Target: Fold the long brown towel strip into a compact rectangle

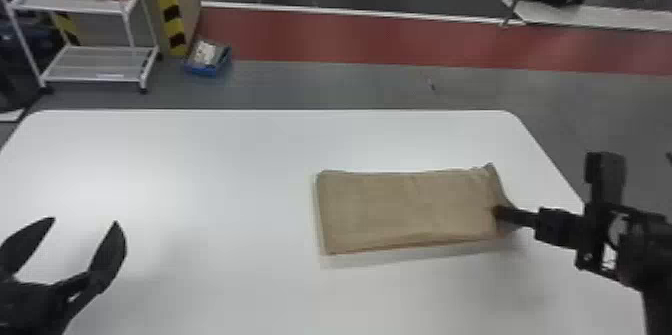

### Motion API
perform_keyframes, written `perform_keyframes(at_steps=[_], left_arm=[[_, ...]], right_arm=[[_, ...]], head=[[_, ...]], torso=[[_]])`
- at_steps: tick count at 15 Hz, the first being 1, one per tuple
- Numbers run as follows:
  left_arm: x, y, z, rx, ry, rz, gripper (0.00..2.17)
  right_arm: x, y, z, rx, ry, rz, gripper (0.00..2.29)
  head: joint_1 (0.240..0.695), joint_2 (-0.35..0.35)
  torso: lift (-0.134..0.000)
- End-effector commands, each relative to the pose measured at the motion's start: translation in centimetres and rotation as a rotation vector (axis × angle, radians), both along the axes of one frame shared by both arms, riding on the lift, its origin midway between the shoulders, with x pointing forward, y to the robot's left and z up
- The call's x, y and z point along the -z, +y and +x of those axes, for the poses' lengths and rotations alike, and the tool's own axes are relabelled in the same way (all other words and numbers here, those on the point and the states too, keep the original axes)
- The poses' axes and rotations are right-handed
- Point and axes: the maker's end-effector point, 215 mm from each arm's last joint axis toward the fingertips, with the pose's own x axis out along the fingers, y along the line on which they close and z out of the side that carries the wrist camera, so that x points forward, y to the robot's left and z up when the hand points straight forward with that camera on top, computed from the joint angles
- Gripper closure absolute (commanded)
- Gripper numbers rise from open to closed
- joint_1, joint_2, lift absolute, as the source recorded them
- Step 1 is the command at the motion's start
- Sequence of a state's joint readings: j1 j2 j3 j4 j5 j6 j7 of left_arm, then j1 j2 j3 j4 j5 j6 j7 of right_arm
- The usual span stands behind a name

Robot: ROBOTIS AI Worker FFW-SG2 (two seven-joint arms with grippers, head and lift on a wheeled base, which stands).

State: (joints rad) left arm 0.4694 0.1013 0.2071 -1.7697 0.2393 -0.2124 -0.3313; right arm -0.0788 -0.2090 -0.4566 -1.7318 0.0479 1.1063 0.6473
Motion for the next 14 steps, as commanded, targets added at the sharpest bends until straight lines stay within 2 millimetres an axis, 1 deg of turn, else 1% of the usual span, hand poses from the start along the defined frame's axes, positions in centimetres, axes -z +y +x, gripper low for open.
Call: perform_keyframes(at_steps=[1,2,3,4,6,8,9,10,11,12,14], left_arm=[[0.0,0.0,0.0,0.001,0.001,0.000,0.08],[-0.1,0.0,0.0,0.001,0.000,0.000,0.08],[-0.2,0.0,0.0,0.002,-0.002,0.002,0.08],[-0.3,0.0,0.0,0.002,-0.004,0.000,0.08],[-0.5,-0.1,0.0,0.003,-0.007,0.001,0.08],[-0.6,-0.2,0.1,0.004,-0.005,-0.001,0.08],[-0.6,-0.1,0.0,0.003,-0.007,0.000,0.08],[-0.6,0.3,-0.2,-0.004,-0.004,0.004,0.08],[-0.4,0.4,-0.2,-0.006,-0.002,0.004,0.08],[-0.4,0.4,-0.3,-0.006,0.000,0.003,0.08],[-0.1,0.8,-0.4,-0.012,0.005,0.003,0.08]], right_arm=[[-3.1,-0.5,0.4,0.027,-0.075,0.049,1.48],[-4.4,-0.7,0.4,0.034,-0.096,0.059,1.48],[-5.9,-0.4,0.6,0.029,-0.122,0.067,1.48],[-6.8,0.2,0.5,0.021,-0.132,0.085,1.48],[-9.0,2.9,0.7,-0.012,-0.182,0.117,1.48],[-10.4,7.9,0.9,-0.083,-0.206,0.134,1.48],[-10.6,10.8,0.8,-0.125,-0.208,0.147,1.48],[-10.8,13.3,0.6,-0.163,-0.210,0.157,1.48],[-11.0,15.8,0.5,-0.201,-0.215,0.159,1.48],[-10.5,18.1,0.3,-0.232,-0.200,0.166,1.48],[-10.3,21.5,0.0,-0.290,-0.189,0.149,1.48]], head=[[0.695,-0.142],[0.695,-0.143],[0.695,-0.145],[0.695,-0.147],[0.695,-0.143],[0.695,-0.123],[0.695,-0.106],[0.695,-0.084],[0.695,-0.034],[0.695,-0.003],[0.695,0.044]], torso=[[-0.125],[-0.125],[-0.125],[-0.125],[-0.125],[-0.125],[-0.125],[-0.125],[-0.125],[-0.125],[-0.125]])
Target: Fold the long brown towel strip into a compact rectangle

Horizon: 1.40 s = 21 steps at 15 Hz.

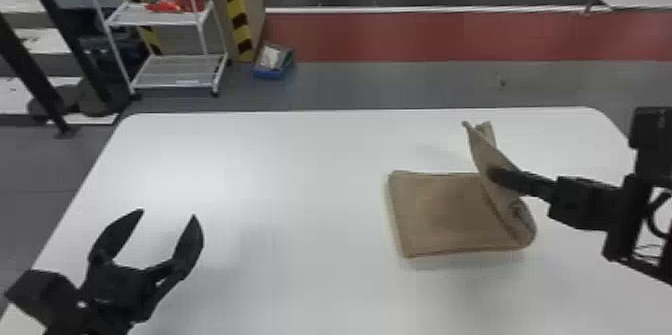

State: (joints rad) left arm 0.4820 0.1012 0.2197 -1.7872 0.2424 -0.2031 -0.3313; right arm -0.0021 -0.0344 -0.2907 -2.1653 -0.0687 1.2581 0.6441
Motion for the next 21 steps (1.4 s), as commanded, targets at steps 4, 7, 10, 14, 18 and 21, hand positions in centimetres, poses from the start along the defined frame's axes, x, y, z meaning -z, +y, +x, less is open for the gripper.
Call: perform_keyframes(at_steps=[4,7,10,14,18,21], left_arm=[[0.7,0.5,-0.2,-0.006,0.008,-0.003,0.08],[1.0,0.7,-0.3,-0.009,0.011,-0.003,0.08],[1.2,0.7,-0.2,-0.010,0.012,-0.005,0.08],[1.2,0.9,-0.4,-0.011,0.012,-0.005,0.08],[1.1,0.7,-0.4,-0.009,0.009,-0.006,0.08],[1.1,0.5,-0.4,-0.006,0.008,-0.007,0.08]], right_arm=[[1.6,7.5,-0.9,-0.120,0.024,-0.061,1.48],[3.9,9.7,-1.3,-0.162,0.060,-0.112,1.47],[6.0,13.9,-1.2,-0.251,0.031,-0.147,0.23],[4.3,15.0,-0.2,-0.267,-0.077,-0.089,0.05],[4.9,11.8,1.7,-0.195,-0.075,-0.152,1.14],[8.0,13.1,2.3,-0.231,-0.025,-0.245,1.84]], head=[[0.695,0.142],[0.695,0.190],[0.695,0.229],[0.695,0.274],[0.695,0.263],[0.695,0.238]], torso=[[-0.125],[-0.125],[-0.125],[-0.125],[-0.125],[-0.125]])
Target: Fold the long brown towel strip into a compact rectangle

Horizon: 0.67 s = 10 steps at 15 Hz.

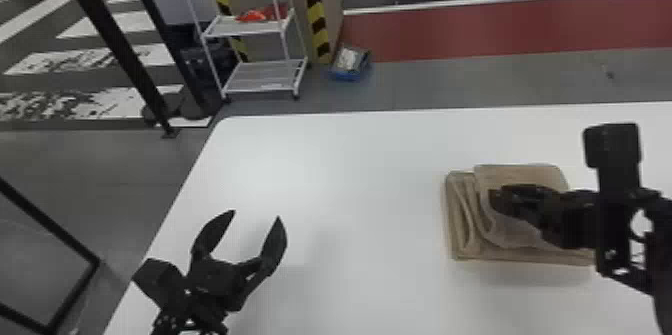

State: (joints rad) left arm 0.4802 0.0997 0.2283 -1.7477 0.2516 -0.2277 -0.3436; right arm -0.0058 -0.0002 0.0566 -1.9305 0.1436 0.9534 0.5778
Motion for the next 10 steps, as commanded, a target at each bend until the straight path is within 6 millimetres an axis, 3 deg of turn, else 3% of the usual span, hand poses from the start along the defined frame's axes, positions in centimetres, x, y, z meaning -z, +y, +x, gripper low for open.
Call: perform_keyframes(at_steps=[1,3,6,10], left_arm=[[0.0,-0.1,0.0,0.001,0.001,-0.002,0.08],[0.0,0.1,-0.2,-0.002,-0.001,0.001,0.08],[0.0,0.4,-0.4,-0.006,-0.001,-0.001,0.08],[0.1,0.3,-0.3,-0.006,0.000,-0.004,0.08]], right_arm=[[2.2,2.0,0.3,-0.047,0.033,-0.066,1.85],[3.5,4.8,-0.2,-0.110,0.051,-0.103,1.85],[4.2,7.5,-1.8,-0.168,0.069,-0.109,1.85],[3.5,10.4,-5.2,-0.247,0.068,-0.062,1.85]], head=[[0.695,0.238],[0.695,0.251],[0.695,0.299],[0.695,0.350]], torso=[[-0.125],[-0.125],[-0.125],[-0.125]])
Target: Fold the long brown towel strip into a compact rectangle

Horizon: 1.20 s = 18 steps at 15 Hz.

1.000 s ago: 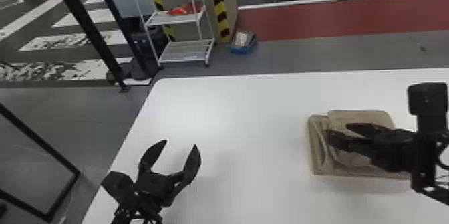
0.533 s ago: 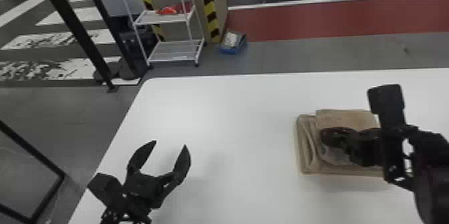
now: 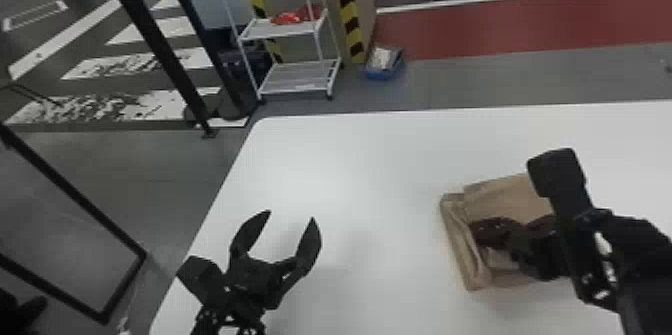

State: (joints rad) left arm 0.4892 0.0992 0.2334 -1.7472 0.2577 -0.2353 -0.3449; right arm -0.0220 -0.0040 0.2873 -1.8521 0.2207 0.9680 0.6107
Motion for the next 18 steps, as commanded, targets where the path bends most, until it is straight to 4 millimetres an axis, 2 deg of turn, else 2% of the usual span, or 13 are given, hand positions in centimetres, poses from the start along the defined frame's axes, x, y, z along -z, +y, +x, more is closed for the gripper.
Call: perform_keyframes(at_steps=[1,3,5,6,7,11,13,14,15,18], left_arm=[[0.0,0.0,0.1,-0.001,0.000,-0.001,0.08],[-0.1,0.0,0.1,-0.001,-0.001,-0.001,0.08],[-0.1,-0.1,0.3,-0.001,-0.001,-0.004,0.08],[0.0,-0.2,0.3,0.001,-0.001,-0.004,0.08],[0.0,-0.2,0.3,0.001,-0.001,-0.004,0.08],[-0.1,-0.1,0.5,0.002,-0.001,-0.002,0.08],[0.0,-0.5,0.7,0.007,0.000,-0.006,0.08],[0.0,-0.6,0.8,0.010,0.002,-0.004,0.08],[0.0,-0.7,0.8,0.011,0.003,-0.005,0.08],[-0.3,-0.7,0.6,0.012,-0.001,-0.003,0.08]], right_arm=[[-0.5,0.8,-1.9,-0.028,0.001,0.022,1.85],[-1.0,0.2,-3.2,-0.042,-0.007,0.031,1.85],[-3.2,-1.5,-2.9,-0.009,-0.041,0.065,1.85],[-4.0,-3.3,-3.5,0.009,-0.031,0.080,1.85],[-4.7,-4.2,-4.6,0.006,-0.010,0.098,1.85],[-3.9,-13.1,-9.3,0.146,0.144,0.103,1.85],[-3.5,-15.9,-10.2,0.191,0.186,0.089,1.85],[-3.4,-16.7,-9.8,0.212,0.193,0.078,1.85],[-3.4,-16.5,-9.1,0.209,0.194,0.072,1.85],[-1.4,-14.4,-6.6,0.189,0.244,0.004,1.85]], head=[[0.695,0.350],[0.695,0.350],[0.695,0.350],[0.695,0.350],[0.695,0.350],[0.695,0.307],[0.695,0.265],[0.695,0.244],[0.695,0.209],[0.695,0.189]], torso=[[-0.125],[-0.125],[-0.125],[-0.125],[-0.125],[-0.125],[-0.125],[-0.125],[-0.125],[-0.125]])
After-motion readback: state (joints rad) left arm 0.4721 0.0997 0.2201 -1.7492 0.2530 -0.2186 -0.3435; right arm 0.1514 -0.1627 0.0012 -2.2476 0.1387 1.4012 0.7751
